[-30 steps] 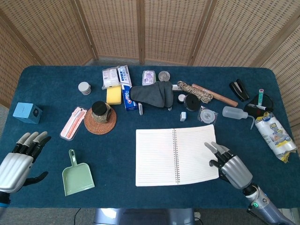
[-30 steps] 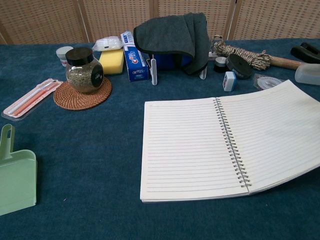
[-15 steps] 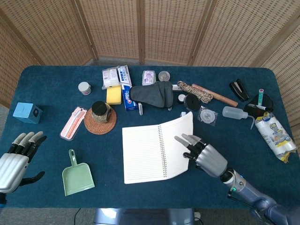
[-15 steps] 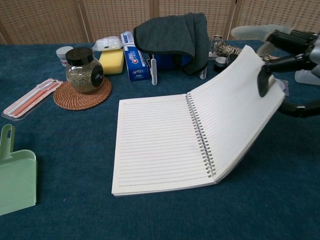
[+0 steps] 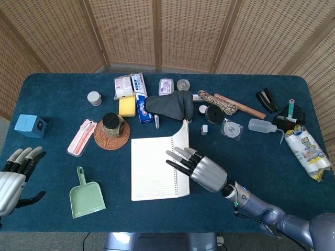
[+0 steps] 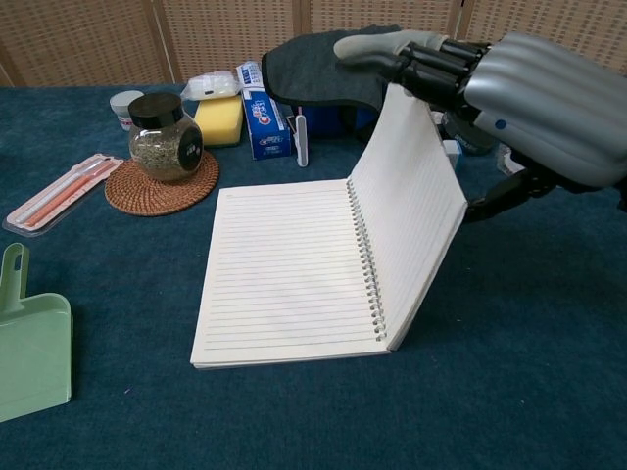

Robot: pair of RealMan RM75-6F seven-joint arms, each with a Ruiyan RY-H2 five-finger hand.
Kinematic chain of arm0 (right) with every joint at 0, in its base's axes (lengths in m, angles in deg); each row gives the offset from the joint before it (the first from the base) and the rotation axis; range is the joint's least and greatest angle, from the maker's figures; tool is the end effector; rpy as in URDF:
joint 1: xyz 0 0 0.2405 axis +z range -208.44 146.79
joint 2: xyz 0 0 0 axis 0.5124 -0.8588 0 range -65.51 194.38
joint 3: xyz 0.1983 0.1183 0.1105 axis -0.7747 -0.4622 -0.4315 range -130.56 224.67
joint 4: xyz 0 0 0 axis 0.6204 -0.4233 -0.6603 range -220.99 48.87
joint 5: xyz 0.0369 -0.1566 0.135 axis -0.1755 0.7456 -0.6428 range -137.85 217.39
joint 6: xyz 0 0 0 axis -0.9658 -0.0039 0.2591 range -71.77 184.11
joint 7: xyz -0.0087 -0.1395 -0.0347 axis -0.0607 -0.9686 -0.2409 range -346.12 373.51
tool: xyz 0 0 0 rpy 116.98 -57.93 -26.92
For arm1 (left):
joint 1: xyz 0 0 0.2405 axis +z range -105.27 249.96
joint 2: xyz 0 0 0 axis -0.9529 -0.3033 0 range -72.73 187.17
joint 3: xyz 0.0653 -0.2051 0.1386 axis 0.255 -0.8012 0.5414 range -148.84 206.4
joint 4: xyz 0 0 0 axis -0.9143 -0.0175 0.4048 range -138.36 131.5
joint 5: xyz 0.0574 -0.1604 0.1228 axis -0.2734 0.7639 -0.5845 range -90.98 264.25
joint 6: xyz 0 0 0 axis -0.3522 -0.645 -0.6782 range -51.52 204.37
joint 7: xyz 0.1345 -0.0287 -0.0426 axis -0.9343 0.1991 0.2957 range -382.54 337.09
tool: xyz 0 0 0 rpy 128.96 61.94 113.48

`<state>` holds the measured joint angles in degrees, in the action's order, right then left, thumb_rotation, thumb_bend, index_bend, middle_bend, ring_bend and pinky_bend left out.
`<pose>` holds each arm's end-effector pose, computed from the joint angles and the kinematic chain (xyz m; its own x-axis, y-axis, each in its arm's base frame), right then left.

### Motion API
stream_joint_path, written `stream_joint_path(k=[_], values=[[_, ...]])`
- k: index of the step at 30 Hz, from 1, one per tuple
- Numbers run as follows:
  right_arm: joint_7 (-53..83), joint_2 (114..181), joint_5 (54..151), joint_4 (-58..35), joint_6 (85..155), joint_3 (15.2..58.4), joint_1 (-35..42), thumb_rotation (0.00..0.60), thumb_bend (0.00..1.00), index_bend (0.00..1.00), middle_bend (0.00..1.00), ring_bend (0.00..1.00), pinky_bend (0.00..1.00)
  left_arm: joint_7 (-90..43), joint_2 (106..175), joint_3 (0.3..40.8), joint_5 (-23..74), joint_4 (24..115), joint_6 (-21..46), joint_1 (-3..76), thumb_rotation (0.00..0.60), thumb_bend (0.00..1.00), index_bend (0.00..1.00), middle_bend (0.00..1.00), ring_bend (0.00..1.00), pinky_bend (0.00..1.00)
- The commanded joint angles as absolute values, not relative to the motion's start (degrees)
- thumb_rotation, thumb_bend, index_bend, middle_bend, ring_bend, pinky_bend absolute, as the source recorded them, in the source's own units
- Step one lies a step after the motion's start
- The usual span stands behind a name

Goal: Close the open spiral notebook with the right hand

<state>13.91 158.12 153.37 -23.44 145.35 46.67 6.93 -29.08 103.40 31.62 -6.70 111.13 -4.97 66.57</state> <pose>-0.1460 -0.2818 0.0075 0.3247 0.2405 0.9147 -0.4214 -0.8291 0.3675 -0.2434 0.1569 0.1915 0.4478 0.1442 0.8824 0.8914 -0.1492 -0.4280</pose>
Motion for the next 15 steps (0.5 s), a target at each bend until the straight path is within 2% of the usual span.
stream_joint_path(k=[1,15], values=[[13.97,158.97,152.18,-22.92,144.85,46.03,7.07,0.6,0.16,0.0,0.0,0.06,0.3,-28.67,103.39,31.61,-6.71,110.8,-5.06,66.62,0.6,0.15,0.0,0.0,0.0,0.02],[20.22,162.46,142.31,-18.7,141.72,41.18,7.24,0.6,0.16,0.0,0.0,0.09,0.32,-27.99,103.37,31.55,-6.99,110.6,-5.36,66.78,0.6,0.15,0.0,0.0,0.0,0.02]])
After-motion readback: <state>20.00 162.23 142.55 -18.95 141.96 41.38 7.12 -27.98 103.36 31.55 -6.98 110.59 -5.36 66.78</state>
